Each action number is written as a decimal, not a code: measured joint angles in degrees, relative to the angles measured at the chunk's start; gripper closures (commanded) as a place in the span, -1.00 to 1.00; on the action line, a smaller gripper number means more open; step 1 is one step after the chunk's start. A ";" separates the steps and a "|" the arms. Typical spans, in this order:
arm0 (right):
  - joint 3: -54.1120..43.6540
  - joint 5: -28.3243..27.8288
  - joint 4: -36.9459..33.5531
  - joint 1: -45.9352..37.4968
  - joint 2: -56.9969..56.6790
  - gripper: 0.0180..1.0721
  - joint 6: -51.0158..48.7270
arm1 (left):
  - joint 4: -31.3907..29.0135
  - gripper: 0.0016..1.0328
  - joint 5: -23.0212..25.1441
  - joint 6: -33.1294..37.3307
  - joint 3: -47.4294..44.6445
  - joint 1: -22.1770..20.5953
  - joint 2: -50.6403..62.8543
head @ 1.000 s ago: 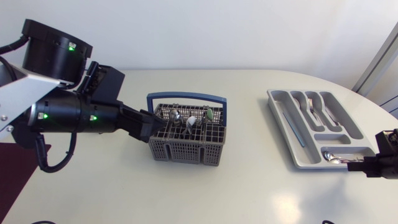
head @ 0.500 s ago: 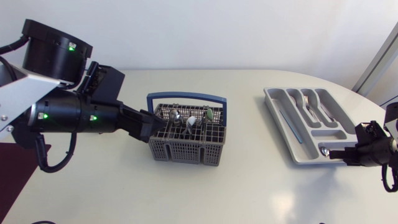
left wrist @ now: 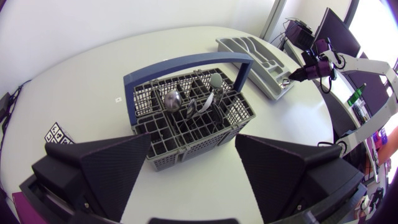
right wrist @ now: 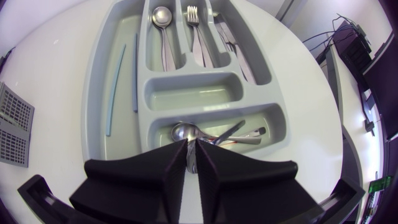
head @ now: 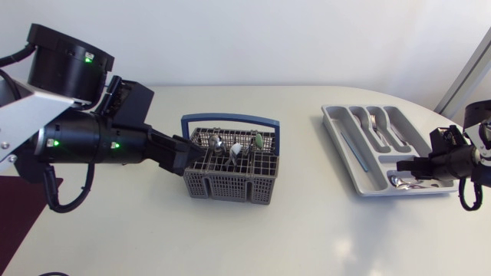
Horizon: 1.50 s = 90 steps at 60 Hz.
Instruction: Transfer all utensils from the basket to the drawer tray.
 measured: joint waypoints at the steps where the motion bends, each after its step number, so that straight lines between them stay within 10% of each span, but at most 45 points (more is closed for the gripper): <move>1: 0.31 0.02 0.04 0.13 0.28 0.29 0.15 | 0.00 -0.86 0.00 0.00 0.00 0.00 0.00; 22: 1.36 1.16 2.23 1.18 4.09 -0.14 0.72 | 0.20 -0.86 0.00 0.00 -0.02 0.00 0.00; 59: -4.15 -3.80 -4.79 13.44 -18.91 -0.17 1.53 | 2.99 -0.68 0.02 -1.20 1.18 -5.77 6.12; 90: -4.17 2.71 -5.18 22.49 -18.64 -0.17 7.28 | -0.44 -0.28 1.44 -6.78 10.38 -8.87 17.00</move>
